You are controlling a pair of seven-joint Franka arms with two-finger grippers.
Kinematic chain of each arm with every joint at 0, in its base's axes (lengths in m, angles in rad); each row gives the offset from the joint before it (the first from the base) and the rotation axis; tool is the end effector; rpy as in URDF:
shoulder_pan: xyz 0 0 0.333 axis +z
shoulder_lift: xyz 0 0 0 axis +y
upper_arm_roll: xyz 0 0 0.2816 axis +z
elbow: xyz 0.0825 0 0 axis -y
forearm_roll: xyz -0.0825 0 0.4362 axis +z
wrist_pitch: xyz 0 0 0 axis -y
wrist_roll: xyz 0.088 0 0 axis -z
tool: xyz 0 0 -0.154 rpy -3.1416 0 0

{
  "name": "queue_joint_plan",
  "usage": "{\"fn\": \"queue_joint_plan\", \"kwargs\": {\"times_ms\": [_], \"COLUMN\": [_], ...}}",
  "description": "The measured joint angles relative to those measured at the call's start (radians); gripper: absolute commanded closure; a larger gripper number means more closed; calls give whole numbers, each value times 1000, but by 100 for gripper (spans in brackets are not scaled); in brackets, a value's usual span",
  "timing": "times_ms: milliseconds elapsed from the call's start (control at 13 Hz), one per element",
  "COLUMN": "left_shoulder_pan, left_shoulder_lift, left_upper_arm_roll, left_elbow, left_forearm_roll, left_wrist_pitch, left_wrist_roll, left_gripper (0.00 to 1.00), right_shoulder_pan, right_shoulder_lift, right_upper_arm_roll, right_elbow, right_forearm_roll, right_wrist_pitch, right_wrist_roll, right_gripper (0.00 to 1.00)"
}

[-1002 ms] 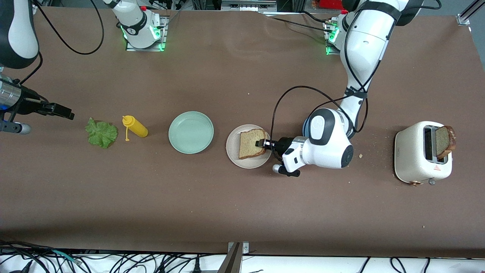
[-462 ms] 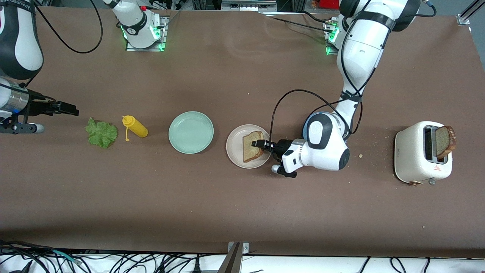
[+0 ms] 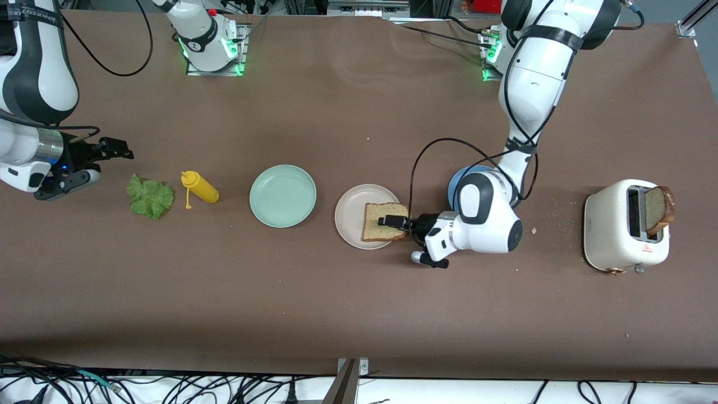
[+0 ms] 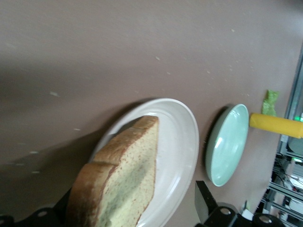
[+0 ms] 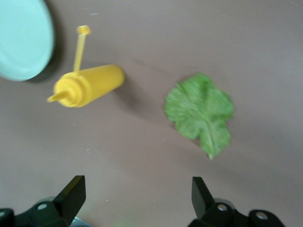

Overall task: Make sandwich in beige plate with both arms
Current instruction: 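Lay the bread on the beige plate while the right gripper reaches the mustard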

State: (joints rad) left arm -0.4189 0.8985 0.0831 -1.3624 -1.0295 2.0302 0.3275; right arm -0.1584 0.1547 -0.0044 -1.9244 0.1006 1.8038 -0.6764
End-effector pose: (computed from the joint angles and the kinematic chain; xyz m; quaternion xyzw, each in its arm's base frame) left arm 0.6677 -0.3311 0.0930 0.9173 -0.0445 -0.0983 0.3833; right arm 0.5836 -0.0827 0.2867 -0.9615 -0.2336 0.1062 0.0983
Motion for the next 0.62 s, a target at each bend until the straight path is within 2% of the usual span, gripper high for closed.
{"fn": "queue_joint_plan", "kwargs": {"times_ms": [308,462,617], "left_shoulder_pan": [4,-1,-2], "left_shoulder_lift": [-18,-23,-27], "left_upper_arm_roll": [24,28,54], "left_elbow": [7,9,12], "left_forearm_roll": [109,119,162], "left_wrist_pitch": [0,4,10], "left_wrist_roll": [-125,-148,-158], "left_gripper": [0,0,0], "right_shoulder_pan": [-13,-22,-21], "right_shoulder_lift": [58,82,94], "right_upper_arm_roll": [-122,-147,-147], "right_elbow": [-33,-68,-117], "right_forearm_roll": [259,345,433], "right_wrist_pitch": [1,8,42], "right_wrist_roll": [-505,-692,-822], "right_gripper": [1,1,1]}}
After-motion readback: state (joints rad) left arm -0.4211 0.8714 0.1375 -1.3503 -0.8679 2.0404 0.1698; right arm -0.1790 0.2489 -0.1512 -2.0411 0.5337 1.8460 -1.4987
